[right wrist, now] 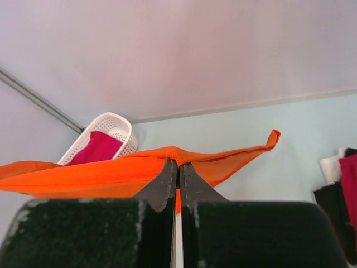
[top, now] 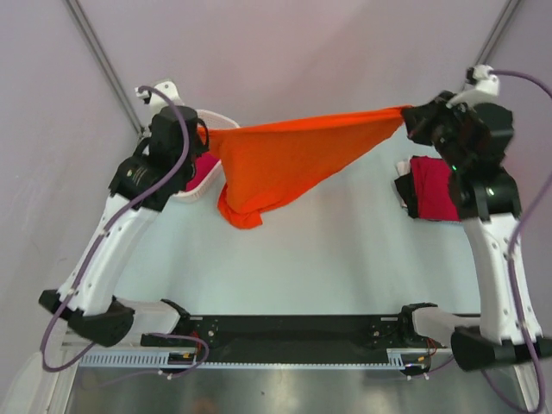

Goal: Fold and stack the t-shirts
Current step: Flatten out the tshirt, then grap the side of the flattened tshirt furthest away from the robot with both arms

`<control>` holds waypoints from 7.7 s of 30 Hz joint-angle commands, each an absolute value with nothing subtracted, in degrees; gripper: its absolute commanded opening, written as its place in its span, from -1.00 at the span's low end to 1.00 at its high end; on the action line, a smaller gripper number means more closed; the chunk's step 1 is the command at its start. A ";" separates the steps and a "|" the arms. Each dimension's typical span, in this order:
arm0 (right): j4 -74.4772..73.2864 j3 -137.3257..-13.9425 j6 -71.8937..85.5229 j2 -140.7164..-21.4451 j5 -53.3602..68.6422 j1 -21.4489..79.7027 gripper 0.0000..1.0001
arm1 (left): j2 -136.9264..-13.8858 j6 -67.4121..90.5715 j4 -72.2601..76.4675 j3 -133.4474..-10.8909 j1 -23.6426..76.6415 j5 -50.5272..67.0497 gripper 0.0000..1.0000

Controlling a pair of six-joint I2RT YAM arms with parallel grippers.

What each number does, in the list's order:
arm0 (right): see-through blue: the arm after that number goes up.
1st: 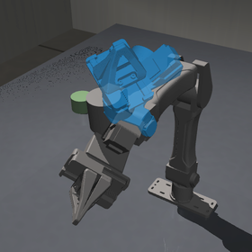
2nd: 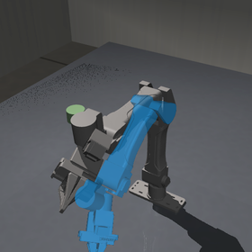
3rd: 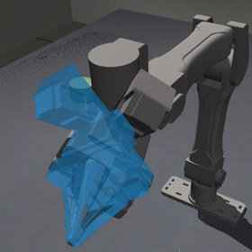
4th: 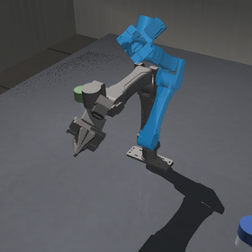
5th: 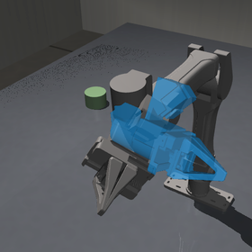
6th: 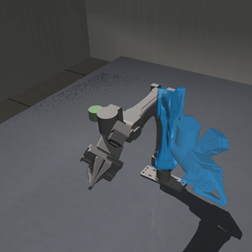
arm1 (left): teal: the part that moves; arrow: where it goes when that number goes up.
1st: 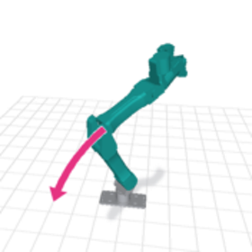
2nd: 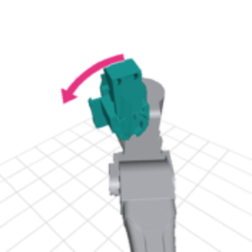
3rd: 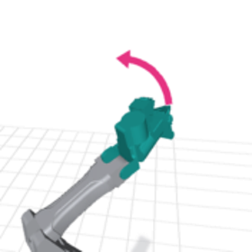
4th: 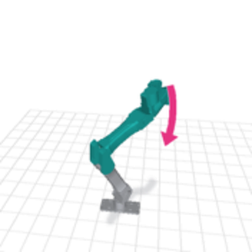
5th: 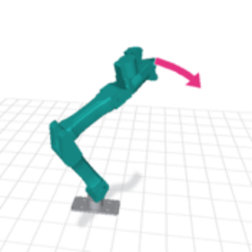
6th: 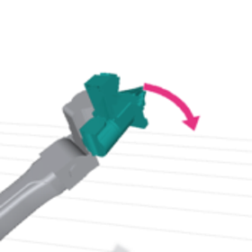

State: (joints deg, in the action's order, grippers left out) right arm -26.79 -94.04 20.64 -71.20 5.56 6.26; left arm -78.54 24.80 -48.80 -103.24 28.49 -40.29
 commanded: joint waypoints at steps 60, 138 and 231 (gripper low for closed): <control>0.36 -99.15 6.59 -123.86 -38.85 10.01 0.99 | -126.68 15.20 -41.13 -122.45 13.63 -16.08 0.99; -22.85 -122.52 31.03 -140.10 4.66 -0.18 -1.00 | -137.90 28.04 -51.24 -134.56 10.90 2.11 0.76; -25.75 -129.72 33.48 -146.07 12.04 -2.81 -0.01 | -123.84 37.53 -53.35 -116.10 10.81 -1.93 -1.00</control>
